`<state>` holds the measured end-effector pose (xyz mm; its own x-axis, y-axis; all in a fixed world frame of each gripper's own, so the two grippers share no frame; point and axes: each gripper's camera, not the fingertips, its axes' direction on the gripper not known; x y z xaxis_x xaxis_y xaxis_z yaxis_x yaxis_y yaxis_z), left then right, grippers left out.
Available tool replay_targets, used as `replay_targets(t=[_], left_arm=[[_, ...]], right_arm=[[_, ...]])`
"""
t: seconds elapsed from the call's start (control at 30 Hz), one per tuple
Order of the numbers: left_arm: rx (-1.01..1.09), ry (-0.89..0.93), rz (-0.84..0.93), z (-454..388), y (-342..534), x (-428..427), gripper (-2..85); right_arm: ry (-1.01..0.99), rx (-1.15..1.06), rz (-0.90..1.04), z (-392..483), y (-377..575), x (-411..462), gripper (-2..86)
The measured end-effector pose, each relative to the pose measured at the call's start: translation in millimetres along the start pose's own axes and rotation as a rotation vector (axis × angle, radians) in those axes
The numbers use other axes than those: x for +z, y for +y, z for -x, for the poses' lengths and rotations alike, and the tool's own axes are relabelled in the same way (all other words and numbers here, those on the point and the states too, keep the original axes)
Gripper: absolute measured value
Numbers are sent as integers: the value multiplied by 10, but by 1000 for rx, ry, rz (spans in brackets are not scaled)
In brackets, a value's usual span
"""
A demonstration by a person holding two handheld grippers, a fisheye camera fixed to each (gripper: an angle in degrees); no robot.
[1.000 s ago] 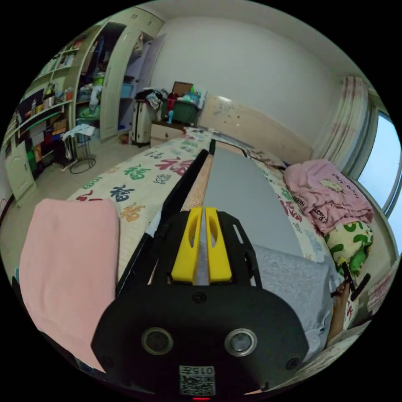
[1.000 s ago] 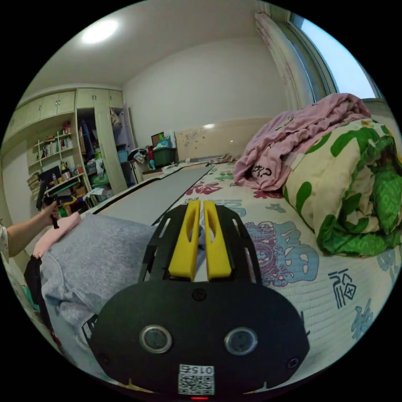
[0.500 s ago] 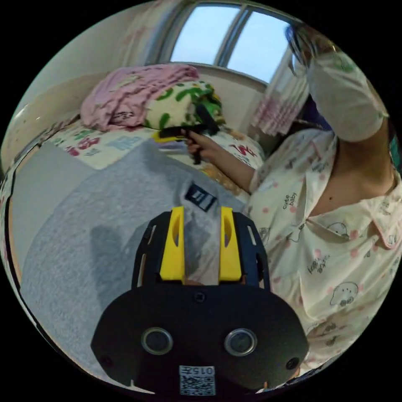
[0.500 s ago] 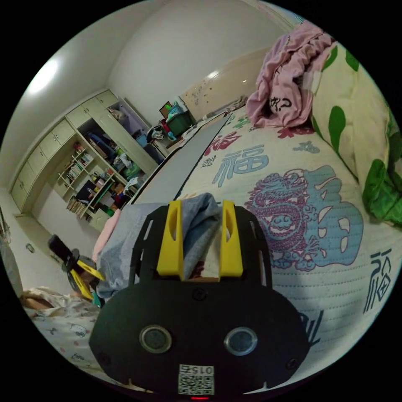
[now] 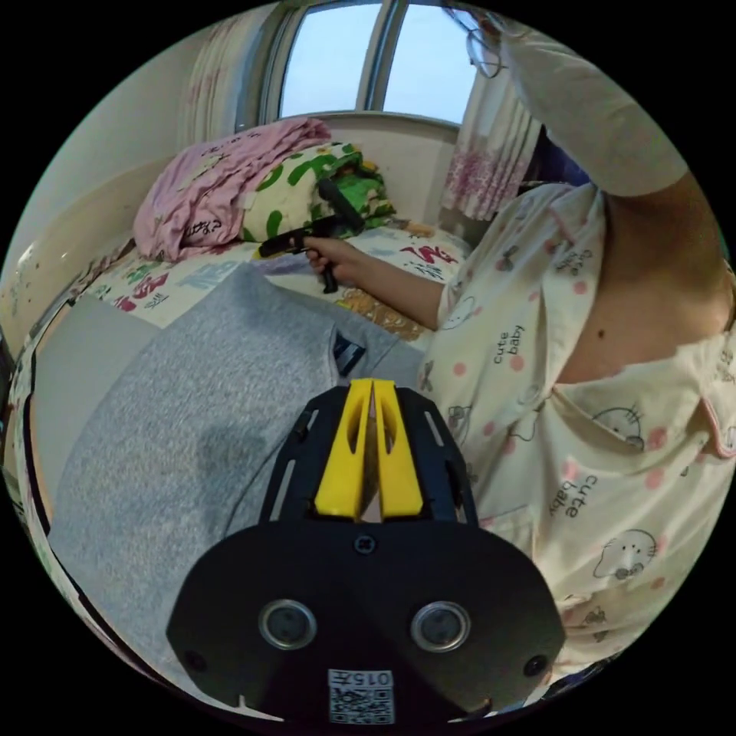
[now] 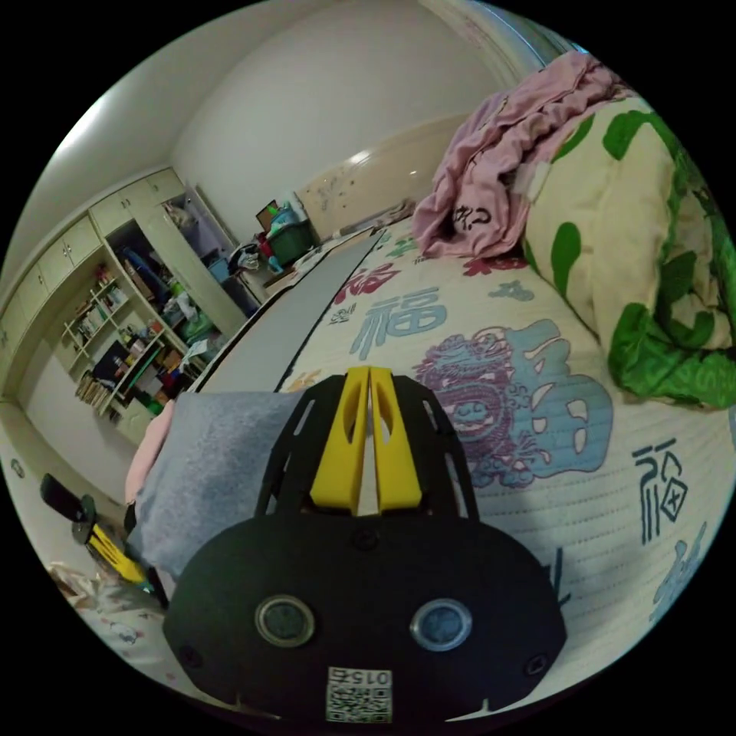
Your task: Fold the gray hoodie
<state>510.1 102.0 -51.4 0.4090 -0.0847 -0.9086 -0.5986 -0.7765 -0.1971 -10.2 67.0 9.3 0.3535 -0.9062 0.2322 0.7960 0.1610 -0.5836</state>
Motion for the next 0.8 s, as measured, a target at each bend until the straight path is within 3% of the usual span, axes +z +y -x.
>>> replay_targets(t=[0.1,0.2,0.33,0.47,0.8], left_arm=[[-44,-69,133,-8,-158,198,11],[-49,-40,89,-113,-315,90,30],[-12,-27,-13,-385,-652,-209,78],[6,58,39,-607,-963,46,79],[90,56,118,-1212,-1392,545,91]], right_arm=[[-83,-31,81,-138,-38,80,52],[-38,-35,190,-239,-86,160,159],[-97,-68,236,-390,-51,225,161],[-162,-41,318,-687,55,488,158],[-147,77,167,-1621,396,349,146]])
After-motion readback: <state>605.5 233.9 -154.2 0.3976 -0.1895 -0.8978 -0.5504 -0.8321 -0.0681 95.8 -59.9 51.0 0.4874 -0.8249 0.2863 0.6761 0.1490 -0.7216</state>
